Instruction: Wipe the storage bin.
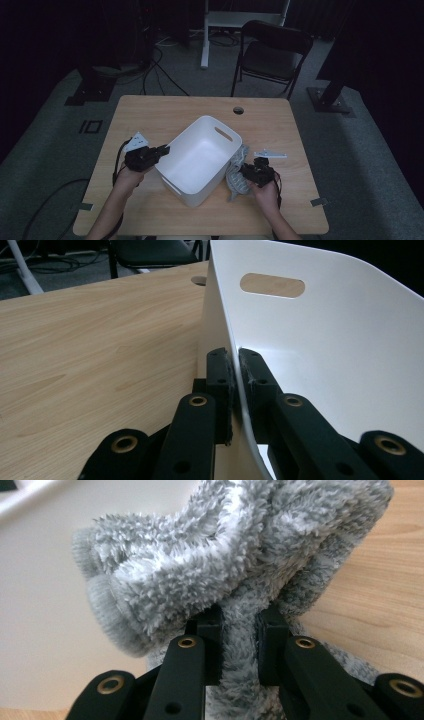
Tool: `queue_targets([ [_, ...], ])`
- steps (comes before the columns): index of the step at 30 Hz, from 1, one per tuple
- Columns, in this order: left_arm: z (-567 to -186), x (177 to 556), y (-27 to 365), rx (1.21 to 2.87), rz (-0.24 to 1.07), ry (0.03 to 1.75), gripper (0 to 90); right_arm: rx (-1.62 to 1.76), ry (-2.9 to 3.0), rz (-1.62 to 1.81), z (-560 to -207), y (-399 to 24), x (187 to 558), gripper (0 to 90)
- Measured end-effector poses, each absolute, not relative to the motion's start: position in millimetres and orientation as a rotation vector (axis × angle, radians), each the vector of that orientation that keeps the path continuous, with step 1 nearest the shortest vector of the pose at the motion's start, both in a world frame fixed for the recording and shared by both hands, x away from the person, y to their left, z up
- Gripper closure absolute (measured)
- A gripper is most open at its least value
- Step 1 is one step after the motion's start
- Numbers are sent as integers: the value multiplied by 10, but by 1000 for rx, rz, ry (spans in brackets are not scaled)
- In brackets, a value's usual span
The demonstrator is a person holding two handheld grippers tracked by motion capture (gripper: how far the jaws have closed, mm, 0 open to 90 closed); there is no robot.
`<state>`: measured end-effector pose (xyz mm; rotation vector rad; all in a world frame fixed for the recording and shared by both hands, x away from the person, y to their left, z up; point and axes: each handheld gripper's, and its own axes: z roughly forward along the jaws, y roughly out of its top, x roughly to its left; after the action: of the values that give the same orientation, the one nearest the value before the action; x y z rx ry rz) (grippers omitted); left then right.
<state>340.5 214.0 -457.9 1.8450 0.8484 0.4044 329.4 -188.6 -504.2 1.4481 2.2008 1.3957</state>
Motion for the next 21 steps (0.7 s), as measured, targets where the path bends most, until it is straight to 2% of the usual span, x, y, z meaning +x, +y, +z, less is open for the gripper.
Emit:
queue_targets([
  [5, -4573, 3403, 2129, 1845, 410, 870, 840, 1469, 2219, 1391, -5066, -1911, 3303, 779],
  [14, -4574, 3403, 2112, 1844, 404, 866, 841, 1318, 2187, 1542, -4742, -1875, 3026, 778],
  [21, -4575, 3397, 2106, 1850, 402, 852, 839, 1283, 2201, 1447, -4792, -1748, 3040, 778],
])
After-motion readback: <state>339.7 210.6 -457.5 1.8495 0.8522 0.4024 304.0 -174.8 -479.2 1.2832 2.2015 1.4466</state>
